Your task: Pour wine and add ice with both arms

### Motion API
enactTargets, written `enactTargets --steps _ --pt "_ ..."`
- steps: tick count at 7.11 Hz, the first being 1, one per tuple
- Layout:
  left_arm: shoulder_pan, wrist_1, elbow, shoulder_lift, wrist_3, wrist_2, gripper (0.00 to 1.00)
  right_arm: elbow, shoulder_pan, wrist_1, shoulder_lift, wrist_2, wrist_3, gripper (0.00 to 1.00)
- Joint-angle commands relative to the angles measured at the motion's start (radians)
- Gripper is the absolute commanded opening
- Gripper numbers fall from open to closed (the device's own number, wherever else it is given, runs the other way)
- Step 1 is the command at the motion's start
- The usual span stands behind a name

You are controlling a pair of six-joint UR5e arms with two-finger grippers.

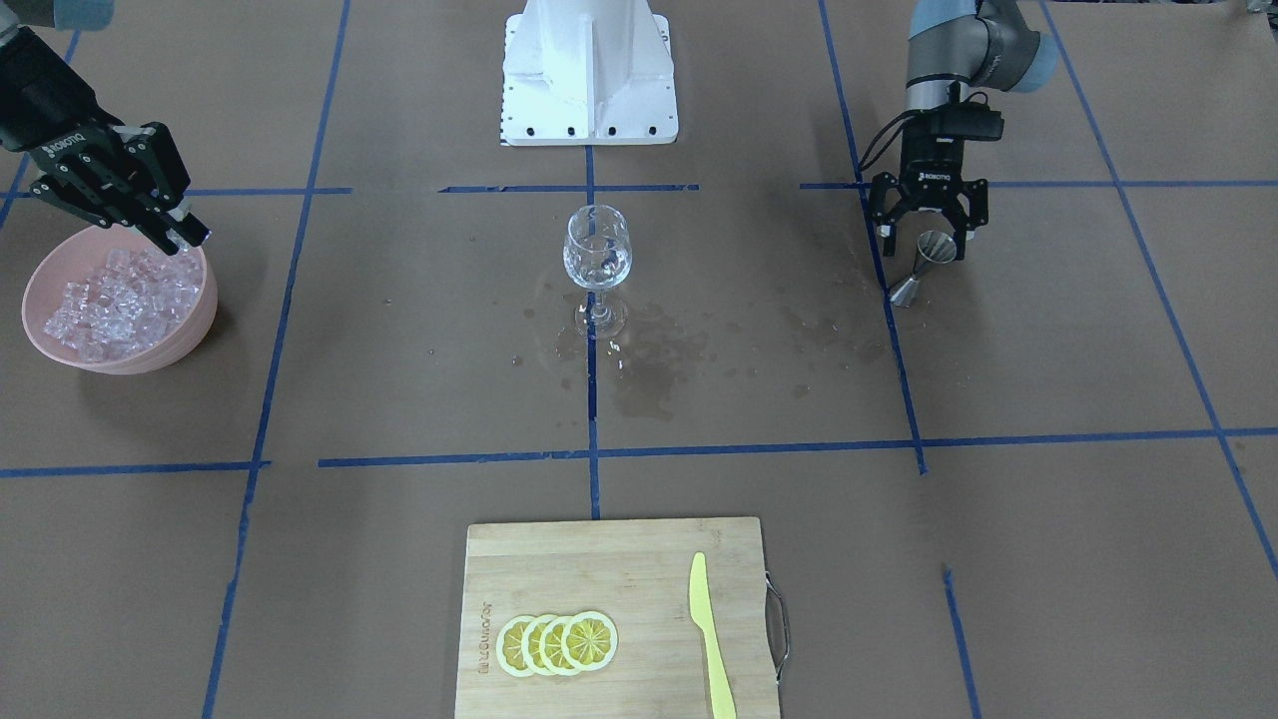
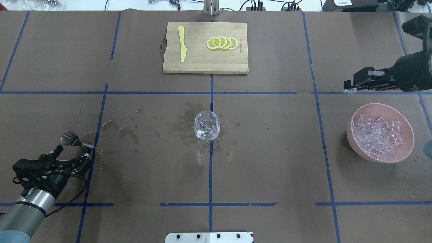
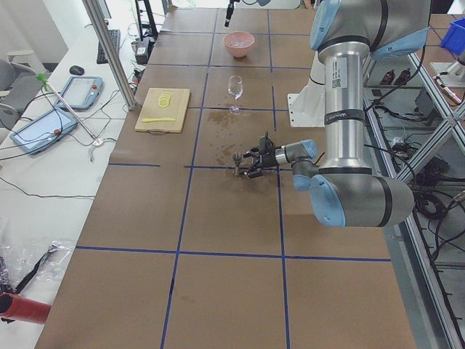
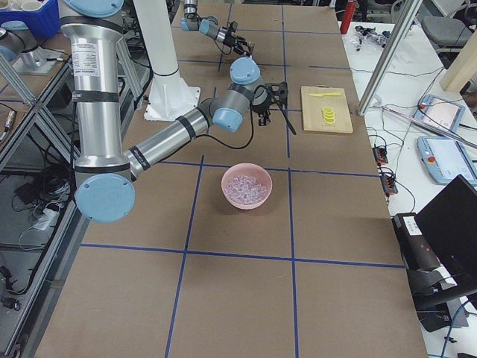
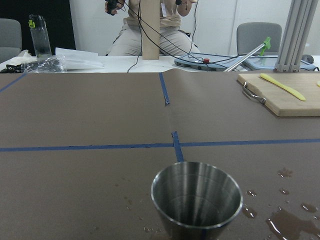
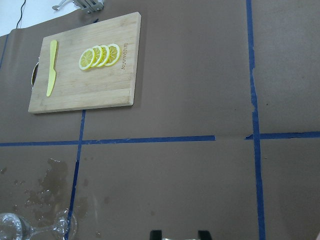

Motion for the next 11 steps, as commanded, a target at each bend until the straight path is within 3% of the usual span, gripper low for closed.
enactTargets --steps 1,3,5,8,11 --pt "0.007 0.006 -0.013 0.015 0.001 -0.067 1.0 0.001 -0.013 0.0 0.028 -0.003 0.032 0.0" --pt "0.009 0.015 -0.054 0.041 0.001 -0.14 1.0 0.001 -0.052 -0.002 0.069 -0.048 0.095 0.0" --pt "0.01 0.031 -0.166 0.156 0.001 -0.214 1.0 0.001 -0.098 -0.002 0.089 -0.091 0.135 0.0" --pt "0.01 0.049 -0.185 0.176 -0.001 -0.334 1.0 -0.003 -0.168 -0.003 0.144 -0.164 0.181 0.0" --pt "0.013 0.101 -0.273 0.233 -0.013 -0.466 1.0 -0.004 -0.234 -0.009 0.184 -0.239 0.216 0.0"
